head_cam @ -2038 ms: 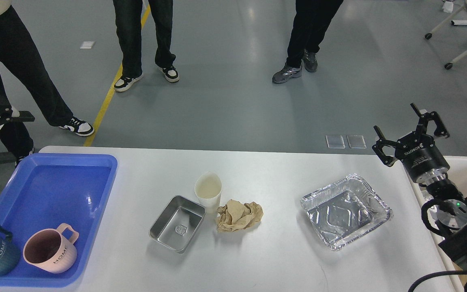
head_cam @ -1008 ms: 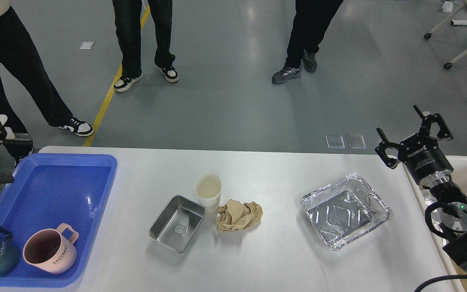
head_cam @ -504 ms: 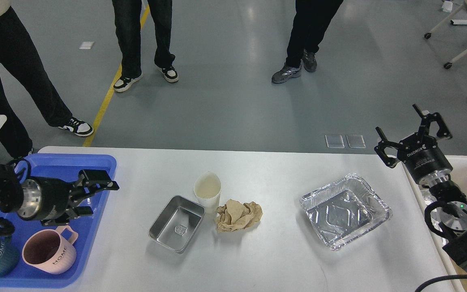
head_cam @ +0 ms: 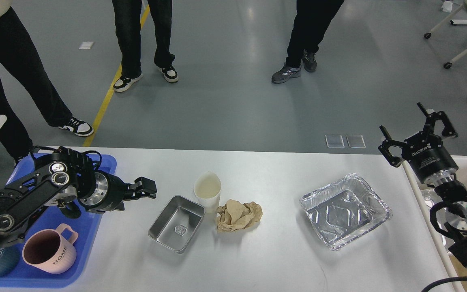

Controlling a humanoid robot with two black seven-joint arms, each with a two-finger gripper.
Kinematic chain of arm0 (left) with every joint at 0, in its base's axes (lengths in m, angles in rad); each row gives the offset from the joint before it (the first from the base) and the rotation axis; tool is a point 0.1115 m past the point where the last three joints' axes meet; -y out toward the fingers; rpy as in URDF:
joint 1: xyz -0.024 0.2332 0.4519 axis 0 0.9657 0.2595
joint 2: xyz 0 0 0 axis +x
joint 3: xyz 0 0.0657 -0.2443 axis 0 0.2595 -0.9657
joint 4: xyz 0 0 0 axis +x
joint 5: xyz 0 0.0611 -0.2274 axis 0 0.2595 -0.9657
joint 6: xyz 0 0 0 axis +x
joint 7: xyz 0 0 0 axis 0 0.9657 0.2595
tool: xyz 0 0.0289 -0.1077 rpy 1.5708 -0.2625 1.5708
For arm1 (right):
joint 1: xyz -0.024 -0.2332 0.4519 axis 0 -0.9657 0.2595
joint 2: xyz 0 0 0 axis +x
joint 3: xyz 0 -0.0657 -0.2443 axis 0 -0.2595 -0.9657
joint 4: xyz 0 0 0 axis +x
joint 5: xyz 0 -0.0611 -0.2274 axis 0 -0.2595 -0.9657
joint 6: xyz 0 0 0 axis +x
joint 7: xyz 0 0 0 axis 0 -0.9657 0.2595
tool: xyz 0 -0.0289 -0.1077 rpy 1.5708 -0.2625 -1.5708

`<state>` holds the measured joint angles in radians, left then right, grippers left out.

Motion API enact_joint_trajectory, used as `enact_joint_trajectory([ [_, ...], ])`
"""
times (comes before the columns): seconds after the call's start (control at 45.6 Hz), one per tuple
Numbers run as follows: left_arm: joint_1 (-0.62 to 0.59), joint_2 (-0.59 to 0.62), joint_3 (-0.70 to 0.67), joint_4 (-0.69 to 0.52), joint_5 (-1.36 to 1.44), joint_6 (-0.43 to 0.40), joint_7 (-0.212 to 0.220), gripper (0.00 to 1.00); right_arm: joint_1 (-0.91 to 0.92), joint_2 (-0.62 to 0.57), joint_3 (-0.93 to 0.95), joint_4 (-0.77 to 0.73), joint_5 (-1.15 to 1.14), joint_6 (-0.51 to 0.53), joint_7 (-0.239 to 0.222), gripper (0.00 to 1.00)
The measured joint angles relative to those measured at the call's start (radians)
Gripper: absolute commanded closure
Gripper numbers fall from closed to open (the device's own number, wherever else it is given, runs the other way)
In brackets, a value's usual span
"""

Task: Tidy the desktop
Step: 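Reach the left gripper to the small steel tray and grasp its rim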

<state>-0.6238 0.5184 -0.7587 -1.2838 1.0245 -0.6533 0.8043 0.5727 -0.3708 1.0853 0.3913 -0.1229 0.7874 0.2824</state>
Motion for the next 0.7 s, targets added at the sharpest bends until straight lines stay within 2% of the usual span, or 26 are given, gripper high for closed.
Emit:
enact_joint_trajectory([
  [0.263, -0.097, -0.057, 0.174, 0.062, 0.069, -0.023, -0.022, 0.18, -0.003, 0.000, 0.001, 0.000, 0.000, 0.001, 0.000, 0.00],
  [0.438, -0.124, -0.107, 0.216, 0.119, 0.133, -0.037, -0.049, 0.27, -0.005, -0.001, 0.002, 0.000, 0.000, 0.002, 0.000, 0.00],
  [0.701, -0.131, -0.175, 0.251, 0.195, 0.236, -0.043, -0.096, 0.33, -0.008, -0.020, 0.002, 0.000, 0.000, 0.004, 0.000, 0.00],
])
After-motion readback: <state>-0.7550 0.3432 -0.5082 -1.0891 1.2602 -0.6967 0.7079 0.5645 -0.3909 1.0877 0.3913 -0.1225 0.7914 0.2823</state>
